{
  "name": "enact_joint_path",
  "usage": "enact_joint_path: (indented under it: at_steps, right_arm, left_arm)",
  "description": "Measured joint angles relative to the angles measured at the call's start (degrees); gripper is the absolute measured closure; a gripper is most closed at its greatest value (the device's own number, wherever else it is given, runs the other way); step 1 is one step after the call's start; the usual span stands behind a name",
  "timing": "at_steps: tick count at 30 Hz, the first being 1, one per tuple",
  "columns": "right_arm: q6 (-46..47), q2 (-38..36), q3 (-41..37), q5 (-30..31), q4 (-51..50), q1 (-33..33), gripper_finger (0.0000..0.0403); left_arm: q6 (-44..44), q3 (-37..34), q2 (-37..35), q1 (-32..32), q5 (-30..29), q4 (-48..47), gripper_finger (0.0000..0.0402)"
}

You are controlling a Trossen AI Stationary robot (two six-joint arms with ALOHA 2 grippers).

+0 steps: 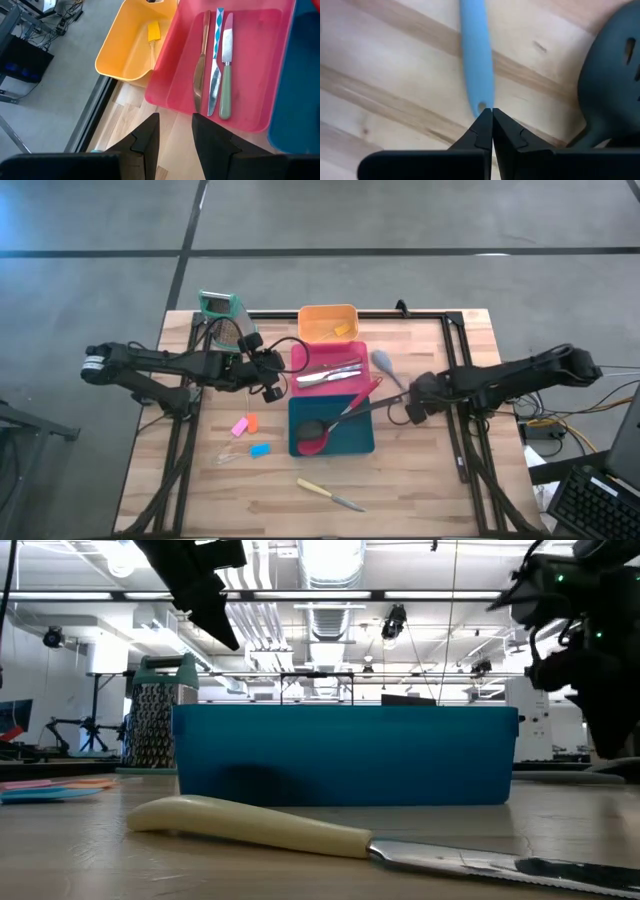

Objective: Pick & Place Kitchen Items
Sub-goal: Put the gray spoon into the blue bin

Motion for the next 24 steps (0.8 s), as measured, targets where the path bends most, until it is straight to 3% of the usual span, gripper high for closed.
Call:
enact_joint_path:
  at_steps: [7,14,24]
  right_arm:
    - [-1.65,-3.77,0.00,1.81,0.43,-0.07,0.0397]
    - [-6.15,-2.50,0.00,4.59,4.13,-0.33,0.0391]
    - [-9.01,6.42,-0.19,3.55,4.56,-0.66,0.0282]
  left_arm:
    - [0.00,-0.02,0.01,0.00,0.00,0.04,0.0282]
    - [0.02,-0.07,-0.01,0.02,0.00,0.39,0.0282]
    - [0.02,-0.09,0.01,0.04,-0.02,0.49,0.0282]
